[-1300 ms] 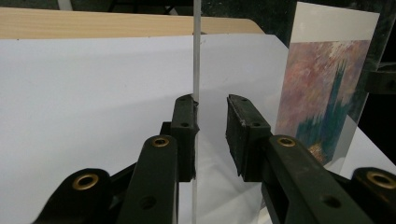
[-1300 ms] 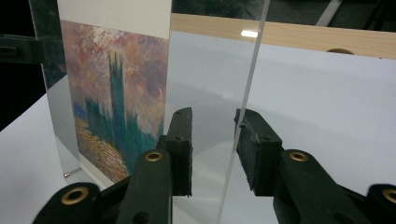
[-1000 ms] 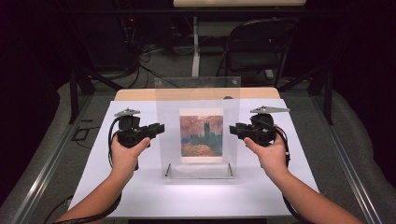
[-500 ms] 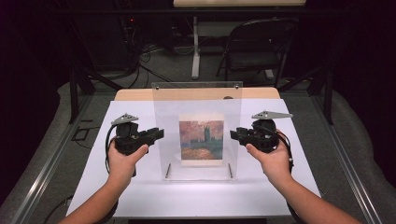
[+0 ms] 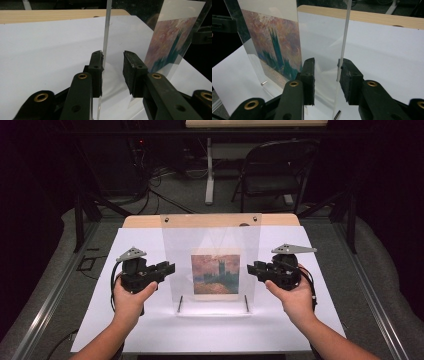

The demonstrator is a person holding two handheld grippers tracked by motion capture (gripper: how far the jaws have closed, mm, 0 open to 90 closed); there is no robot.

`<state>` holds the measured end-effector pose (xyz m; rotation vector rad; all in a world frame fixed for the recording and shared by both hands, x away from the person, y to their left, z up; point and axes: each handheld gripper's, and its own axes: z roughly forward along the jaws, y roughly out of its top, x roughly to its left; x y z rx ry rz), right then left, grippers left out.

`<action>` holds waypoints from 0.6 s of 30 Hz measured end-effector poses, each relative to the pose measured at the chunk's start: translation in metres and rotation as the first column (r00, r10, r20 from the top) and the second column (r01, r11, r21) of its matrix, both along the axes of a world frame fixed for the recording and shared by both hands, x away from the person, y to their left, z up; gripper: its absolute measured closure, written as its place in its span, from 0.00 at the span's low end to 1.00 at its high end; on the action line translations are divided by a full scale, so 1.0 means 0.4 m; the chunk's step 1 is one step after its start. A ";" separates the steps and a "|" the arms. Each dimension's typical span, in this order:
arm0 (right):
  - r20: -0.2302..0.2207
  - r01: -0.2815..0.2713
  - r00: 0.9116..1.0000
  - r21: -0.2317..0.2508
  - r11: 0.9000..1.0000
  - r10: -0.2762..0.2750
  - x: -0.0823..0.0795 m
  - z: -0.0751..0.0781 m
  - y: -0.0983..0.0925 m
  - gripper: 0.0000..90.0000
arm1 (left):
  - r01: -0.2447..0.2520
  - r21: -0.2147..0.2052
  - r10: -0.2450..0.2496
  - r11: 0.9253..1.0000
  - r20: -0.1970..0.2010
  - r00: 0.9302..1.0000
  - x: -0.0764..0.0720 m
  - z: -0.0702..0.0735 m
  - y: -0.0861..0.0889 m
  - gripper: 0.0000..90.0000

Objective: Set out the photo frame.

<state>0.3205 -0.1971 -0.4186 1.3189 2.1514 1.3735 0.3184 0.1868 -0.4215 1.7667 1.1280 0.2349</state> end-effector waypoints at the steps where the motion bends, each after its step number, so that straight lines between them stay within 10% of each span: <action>1: 0.003 -0.001 1.000 0.004 1.000 0.001 -0.004 -0.001 0.000 0.74 | 0.001 0.001 -0.001 1.000 -0.001 1.000 -0.003 0.000 0.001 0.76; 18: 0.041 -0.023 0.999 0.002 1.000 0.023 -0.063 -0.013 -0.002 0.72 | 0.029 -0.014 -0.029 0.999 0.032 0.999 -0.057 -0.014 0.006 0.73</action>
